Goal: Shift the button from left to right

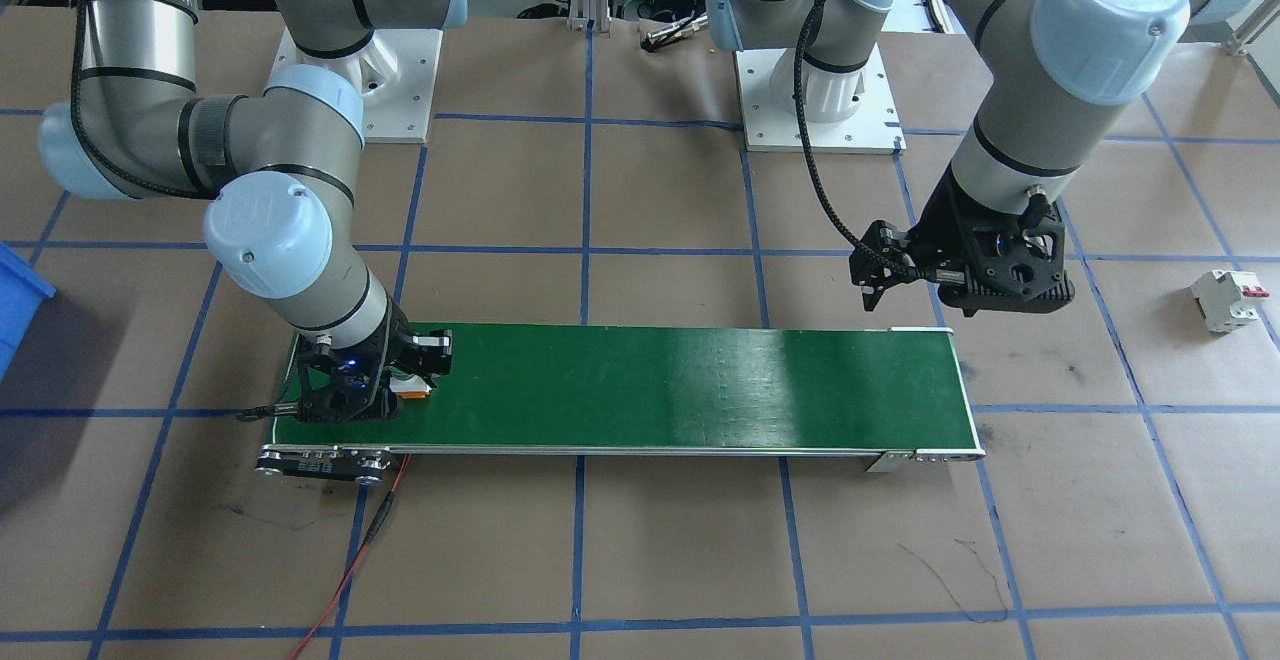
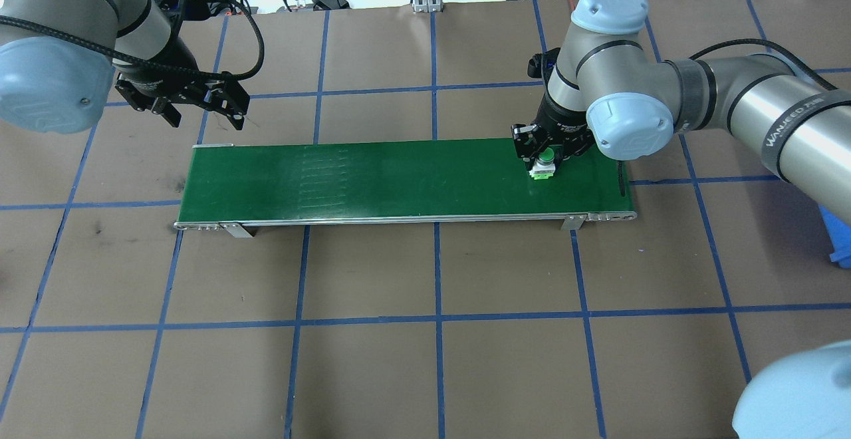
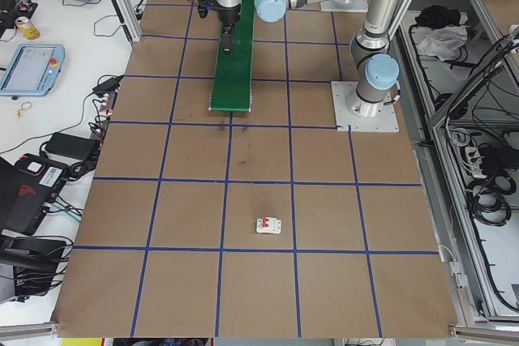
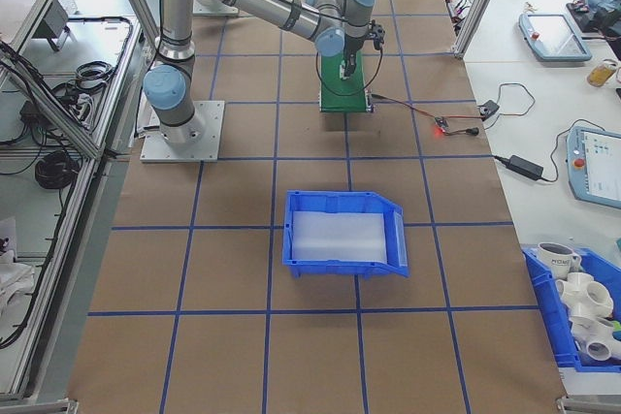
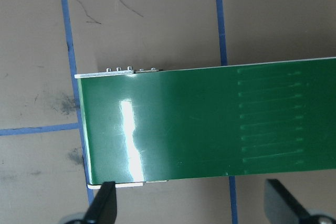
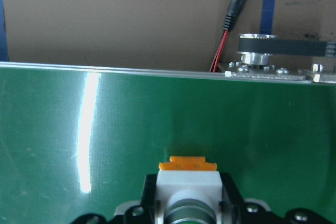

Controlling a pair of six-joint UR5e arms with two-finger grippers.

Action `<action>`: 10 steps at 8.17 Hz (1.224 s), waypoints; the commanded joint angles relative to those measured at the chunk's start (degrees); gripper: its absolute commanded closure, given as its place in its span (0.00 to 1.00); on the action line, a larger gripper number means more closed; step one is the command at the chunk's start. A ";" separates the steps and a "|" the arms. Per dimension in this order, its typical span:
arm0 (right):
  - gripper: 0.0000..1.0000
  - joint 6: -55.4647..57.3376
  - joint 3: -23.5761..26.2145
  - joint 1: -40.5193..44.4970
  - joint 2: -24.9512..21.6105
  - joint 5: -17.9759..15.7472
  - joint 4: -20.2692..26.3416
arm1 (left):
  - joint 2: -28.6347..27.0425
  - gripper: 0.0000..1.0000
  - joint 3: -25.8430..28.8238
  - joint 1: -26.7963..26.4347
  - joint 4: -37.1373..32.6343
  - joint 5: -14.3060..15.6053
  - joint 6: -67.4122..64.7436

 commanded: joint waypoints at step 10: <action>0.94 -79.85 -10.23 -37.30 -3.81 -9.73 6.22 | -0.27 0.00 0.37 0.00 0.00 0.08 0.08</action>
